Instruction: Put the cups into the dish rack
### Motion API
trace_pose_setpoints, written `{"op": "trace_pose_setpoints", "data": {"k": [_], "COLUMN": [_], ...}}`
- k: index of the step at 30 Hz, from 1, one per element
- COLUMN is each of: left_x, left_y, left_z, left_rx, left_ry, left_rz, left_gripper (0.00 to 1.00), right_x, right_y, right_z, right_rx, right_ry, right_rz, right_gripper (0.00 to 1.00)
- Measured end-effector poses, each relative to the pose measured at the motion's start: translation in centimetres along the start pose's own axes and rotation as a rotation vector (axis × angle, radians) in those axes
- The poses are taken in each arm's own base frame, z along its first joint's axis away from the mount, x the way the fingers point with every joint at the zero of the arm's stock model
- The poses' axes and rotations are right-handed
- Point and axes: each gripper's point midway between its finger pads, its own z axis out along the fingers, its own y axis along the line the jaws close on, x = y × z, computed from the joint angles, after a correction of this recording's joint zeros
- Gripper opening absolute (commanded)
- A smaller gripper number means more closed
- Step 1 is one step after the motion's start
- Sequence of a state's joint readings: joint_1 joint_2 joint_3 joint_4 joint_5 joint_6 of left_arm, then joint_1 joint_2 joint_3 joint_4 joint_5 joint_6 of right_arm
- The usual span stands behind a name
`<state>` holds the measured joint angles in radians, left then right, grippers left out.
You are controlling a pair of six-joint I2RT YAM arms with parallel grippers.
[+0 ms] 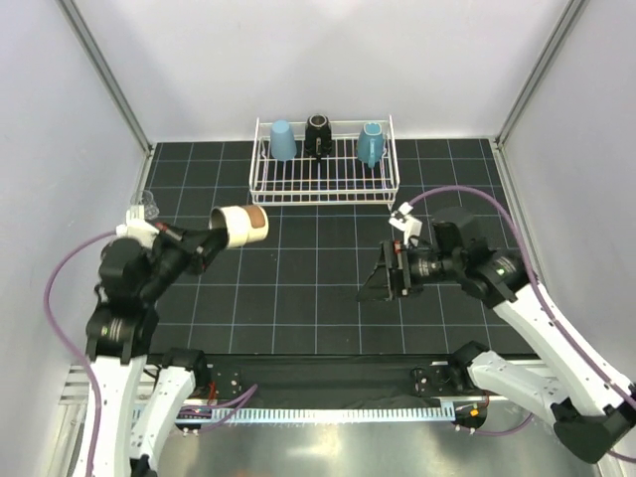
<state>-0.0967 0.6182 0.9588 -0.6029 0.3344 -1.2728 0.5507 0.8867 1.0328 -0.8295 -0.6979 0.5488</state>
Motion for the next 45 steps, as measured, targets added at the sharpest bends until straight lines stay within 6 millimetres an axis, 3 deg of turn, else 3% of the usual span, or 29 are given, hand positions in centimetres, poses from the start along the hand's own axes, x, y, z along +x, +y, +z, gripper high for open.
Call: {"op": "trace_pose_setpoints", "data": {"k": [4, 7, 12, 15, 24, 29, 37, 45], "left_x": [1.7, 2.7, 3.9, 4.5, 5.7, 5.9, 5.3, 5.2], "left_y": [-2.0, -2.1, -1.6, -1.8, -4.1, -4.3, -5.7, -6.3], "left_z": [-3.9, -5.3, -5.6, -5.7, -6.7, -6.4, -5.7, -5.5], "left_rx": [0.138, 0.183, 0.192, 0.202, 0.318, 0.338, 0.386, 0.397], "left_ry": [0.011, 0.032, 0.092, 0.133, 0.226, 0.264, 0.275, 0.292], "left_rz": [-0.006, -0.041, -0.118, -0.158, -0.136, -0.16, -0.201, -0.222], "left_gripper": [0.0, 0.0, 0.0, 0.0, 0.0, 0.0, 0.0, 0.0], "right_x": [1.0, 0.8, -1.1, -2.2, -5.6, -7.0, -8.2, -8.8], "right_y": [0.9, 3.4, 10.2, 13.0, 17.4, 19.8, 20.7, 20.1], "right_z": [1.6, 1.6, 1.1, 1.6, 6.5, 7.0, 7.8, 9.3], "right_rx": [-0.042, -0.098, -0.285, -0.377, -0.446, -0.491, -0.508, -0.485], "right_ry": [0.09, 0.117, 0.095, 0.08, 0.074, 0.048, 0.034, 0.031], "right_rz": [0.043, 0.017, -0.087, -0.084, 0.013, -0.007, -0.023, -0.011], "right_gripper": [1.0, 1.0, 1.0, 1.0, 1.0, 1.0, 0.99, 1.0]}}
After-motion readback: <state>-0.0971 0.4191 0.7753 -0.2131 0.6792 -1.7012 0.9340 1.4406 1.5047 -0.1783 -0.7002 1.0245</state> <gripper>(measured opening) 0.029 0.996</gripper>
